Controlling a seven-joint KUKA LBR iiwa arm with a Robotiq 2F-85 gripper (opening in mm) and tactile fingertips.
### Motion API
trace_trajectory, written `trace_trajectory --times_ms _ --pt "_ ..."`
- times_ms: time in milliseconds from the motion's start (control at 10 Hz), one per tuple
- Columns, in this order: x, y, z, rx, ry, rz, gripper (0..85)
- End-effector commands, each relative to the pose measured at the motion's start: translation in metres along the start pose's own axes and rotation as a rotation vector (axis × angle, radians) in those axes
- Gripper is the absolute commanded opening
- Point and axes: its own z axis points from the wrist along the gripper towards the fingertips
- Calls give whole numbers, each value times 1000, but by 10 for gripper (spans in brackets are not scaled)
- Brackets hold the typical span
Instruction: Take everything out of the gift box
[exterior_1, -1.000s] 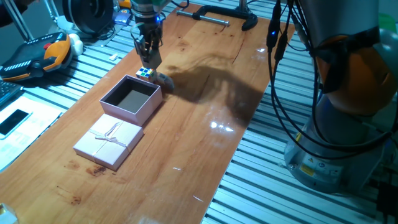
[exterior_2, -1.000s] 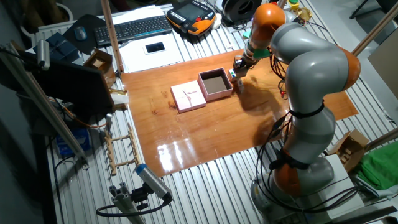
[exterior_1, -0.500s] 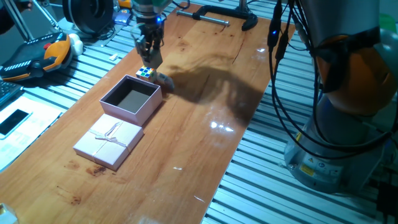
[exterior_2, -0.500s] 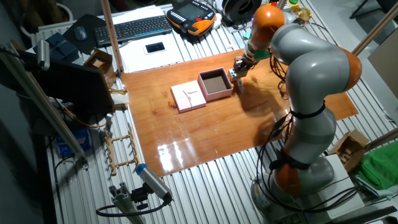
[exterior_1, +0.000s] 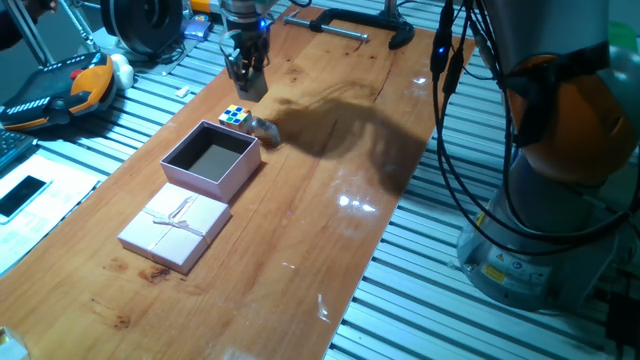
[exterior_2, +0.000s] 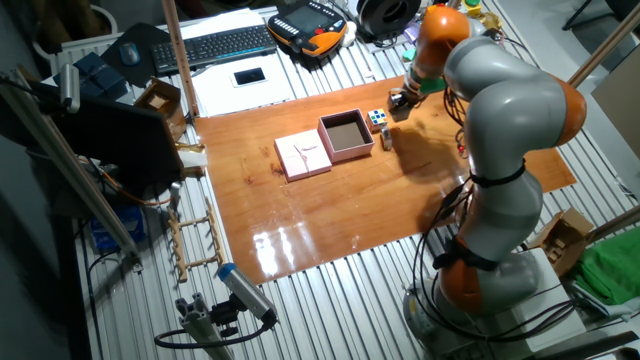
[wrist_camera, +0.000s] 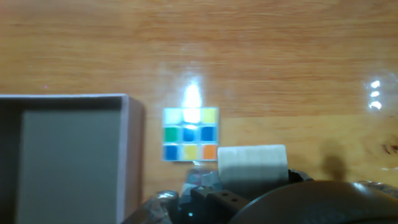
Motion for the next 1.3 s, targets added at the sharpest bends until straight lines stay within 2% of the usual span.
trace_trajectory --times_ms 0,600,800,1200 --pt "1 -6 3 2 0 0 10" --pt "5 -23 40 15 5 20 10" --pt "6 -27 51 9 2 25 10" --pt "5 -28 62 1 3 34 10"
